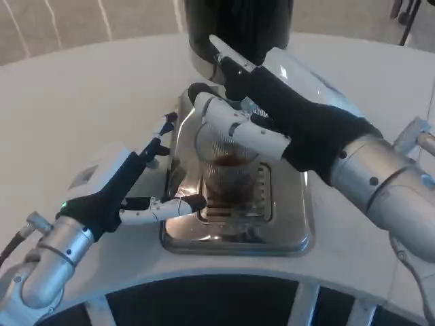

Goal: Grasp the cup under the faucet to collect the drink, then remove the cup.

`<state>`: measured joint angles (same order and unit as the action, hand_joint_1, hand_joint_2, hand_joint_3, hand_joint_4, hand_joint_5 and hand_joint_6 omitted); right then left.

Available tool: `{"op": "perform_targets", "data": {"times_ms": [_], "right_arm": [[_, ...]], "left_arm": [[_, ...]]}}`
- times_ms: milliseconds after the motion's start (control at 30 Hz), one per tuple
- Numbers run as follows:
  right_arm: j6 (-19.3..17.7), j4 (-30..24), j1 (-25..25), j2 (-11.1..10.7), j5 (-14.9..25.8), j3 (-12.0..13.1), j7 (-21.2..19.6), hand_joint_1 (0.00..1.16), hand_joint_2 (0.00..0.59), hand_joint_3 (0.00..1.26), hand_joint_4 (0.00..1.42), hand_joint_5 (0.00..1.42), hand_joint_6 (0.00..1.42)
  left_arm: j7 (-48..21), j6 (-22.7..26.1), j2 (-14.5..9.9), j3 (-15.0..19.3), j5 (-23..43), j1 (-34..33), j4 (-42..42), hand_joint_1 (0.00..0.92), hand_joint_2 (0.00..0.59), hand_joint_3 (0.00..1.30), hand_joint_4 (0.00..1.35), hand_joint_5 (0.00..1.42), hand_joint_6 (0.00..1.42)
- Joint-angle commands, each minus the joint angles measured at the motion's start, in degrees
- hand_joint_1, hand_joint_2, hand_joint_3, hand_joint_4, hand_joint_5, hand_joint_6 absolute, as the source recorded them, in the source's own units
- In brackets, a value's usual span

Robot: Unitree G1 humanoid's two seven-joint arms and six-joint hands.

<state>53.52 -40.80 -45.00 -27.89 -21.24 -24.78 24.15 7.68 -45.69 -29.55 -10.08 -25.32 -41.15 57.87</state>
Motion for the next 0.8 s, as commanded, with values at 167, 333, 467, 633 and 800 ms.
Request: {"op": "perform_targets", "data": {"times_ms": [167, 333, 467, 633, 800], "right_arm": [[0.0, -0.6, 2.1, 0.4, 0.1, -1.0, 2.0, 0.0, 0.49, 0.0, 0.0, 0.0, 0.0], [0.2, -2.5, 2.9, 0.6, -1.3, 0.5, 1.3, 0.0, 0.49, 0.0, 0.0, 0.0, 0.0], [0.4, -5.1, 4.0, 0.2, -3.0, 2.1, 0.7, 0.0, 0.491, 0.0, 0.0, 0.0, 0.0], [1.3, -10.1, 6.2, -0.2, -5.4, 4.6, 0.1, 0.0, 0.494, 0.01, 0.0, 0.0, 0.0], [1.3, -14.6, 8.5, 0.0, -7.5, 6.6, -0.7, 0.0, 0.496, 0.03, 0.0, 0.0, 0.0]], "left_arm": [[0.4, -0.1, 0.5, -0.9, -0.5, -1.6, 2.3, 0.333, 0.057, 0.0, 0.0, 0.23, 0.32], [0.4, -0.2, 0.3, -0.7, -0.3, -1.7, 2.5, 0.333, 0.06, 0.0, 0.0, 0.24, 0.32], [0.0, -0.3, 0.3, -0.7, -0.2, -1.6, 2.5, 0.328, 0.065, 0.0, 0.0, 0.24, 0.32], [-0.2, -0.7, 0.4, -0.9, -0.2, -1.3, 2.3, 0.328, 0.068, 0.0, 0.0, 0.24, 0.32], [-0.3, -0.9, 0.5, -1.0, -0.2, -1.0, 1.7, 0.327, 0.069, 0.0, 0.0, 0.24, 0.32]]}}
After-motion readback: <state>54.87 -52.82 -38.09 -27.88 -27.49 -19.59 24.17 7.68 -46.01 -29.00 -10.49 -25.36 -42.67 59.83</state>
